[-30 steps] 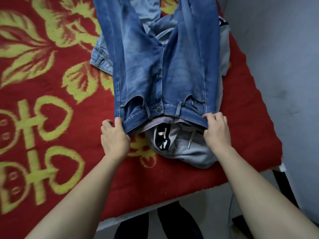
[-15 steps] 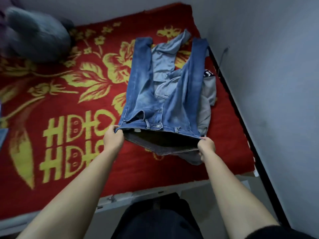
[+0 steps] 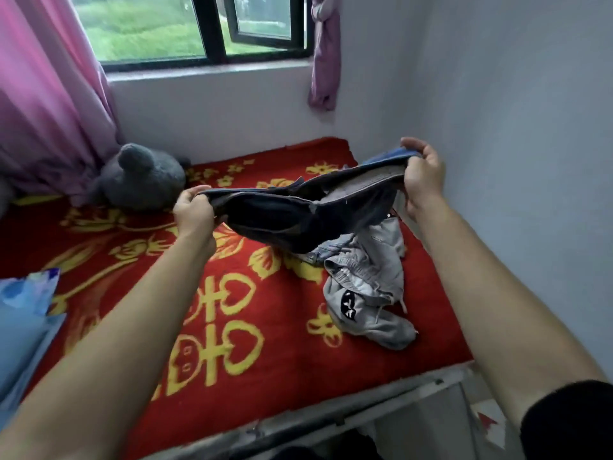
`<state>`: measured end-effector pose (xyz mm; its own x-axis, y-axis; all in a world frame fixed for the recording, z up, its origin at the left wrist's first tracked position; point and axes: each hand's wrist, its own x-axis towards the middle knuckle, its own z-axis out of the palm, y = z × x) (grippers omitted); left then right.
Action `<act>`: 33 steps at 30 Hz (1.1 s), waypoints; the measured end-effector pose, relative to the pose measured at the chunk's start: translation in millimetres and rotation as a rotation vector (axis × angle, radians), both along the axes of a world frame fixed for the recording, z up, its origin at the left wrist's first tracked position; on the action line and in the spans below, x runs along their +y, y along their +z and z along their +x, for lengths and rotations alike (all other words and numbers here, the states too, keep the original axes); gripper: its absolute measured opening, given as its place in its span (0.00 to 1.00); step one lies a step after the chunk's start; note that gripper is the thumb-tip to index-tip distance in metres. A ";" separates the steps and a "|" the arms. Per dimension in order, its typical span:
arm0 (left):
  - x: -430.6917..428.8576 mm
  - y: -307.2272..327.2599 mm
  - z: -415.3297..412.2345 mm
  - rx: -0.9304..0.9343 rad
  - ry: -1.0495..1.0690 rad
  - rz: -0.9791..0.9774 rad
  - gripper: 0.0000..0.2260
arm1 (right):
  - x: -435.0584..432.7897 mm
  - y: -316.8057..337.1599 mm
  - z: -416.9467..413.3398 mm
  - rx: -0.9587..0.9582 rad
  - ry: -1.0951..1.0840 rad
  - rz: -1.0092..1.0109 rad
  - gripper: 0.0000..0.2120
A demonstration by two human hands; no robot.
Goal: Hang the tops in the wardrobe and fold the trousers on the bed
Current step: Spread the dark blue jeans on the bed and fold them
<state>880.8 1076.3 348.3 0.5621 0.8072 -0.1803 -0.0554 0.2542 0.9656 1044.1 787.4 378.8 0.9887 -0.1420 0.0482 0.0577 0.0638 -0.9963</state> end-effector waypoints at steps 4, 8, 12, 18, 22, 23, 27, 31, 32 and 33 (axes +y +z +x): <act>40.8 72.0 -57.9 -0.232 -0.067 0.061 0.15 | 34.3 68.2 -54.7 -0.154 0.056 0.041 0.26; 79.2 129.2 -107.5 -0.431 -0.085 0.074 0.10 | 69.5 114.2 -97.3 -0.241 0.109 0.075 0.23; 118.0 143.3 -148.3 -0.199 -0.106 0.510 0.19 | 94.7 127.5 -128.8 -0.325 0.204 -0.099 0.11; 140.6 116.0 -189.4 0.265 0.083 1.049 0.23 | 111.9 81.7 -155.4 -0.503 0.353 -0.676 0.38; 139.8 101.4 -206.6 0.443 0.126 1.109 0.17 | 116.1 55.0 -173.6 -0.562 0.318 -0.925 0.48; 139.7 98.6 -209.4 0.507 0.126 1.112 0.17 | 116.5 50.1 -176.8 -0.576 0.329 -0.962 0.50; 140.2 94.0 -219.4 0.680 0.123 1.171 0.16 | 111.5 45.9 -180.5 -0.622 0.353 -1.100 0.28; 144.3 96.4 -223.2 0.765 0.035 1.507 0.12 | 104.7 50.6 -184.8 -0.609 0.348 -1.378 0.20; 143.0 96.4 -223.4 0.762 -0.070 1.487 0.14 | 103.6 52.0 -185.1 -0.619 0.348 -1.439 0.21; 141.4 95.7 -223.3 0.750 -0.178 1.421 0.17 | 103.1 54.5 -185.1 -0.641 0.350 -1.484 0.22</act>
<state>657.6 1217.7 444.0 0.7962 0.4907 0.3539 0.4442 -0.8713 0.2088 859.0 890.5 433.3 0.7279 0.6084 0.3162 0.6458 -0.7633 -0.0180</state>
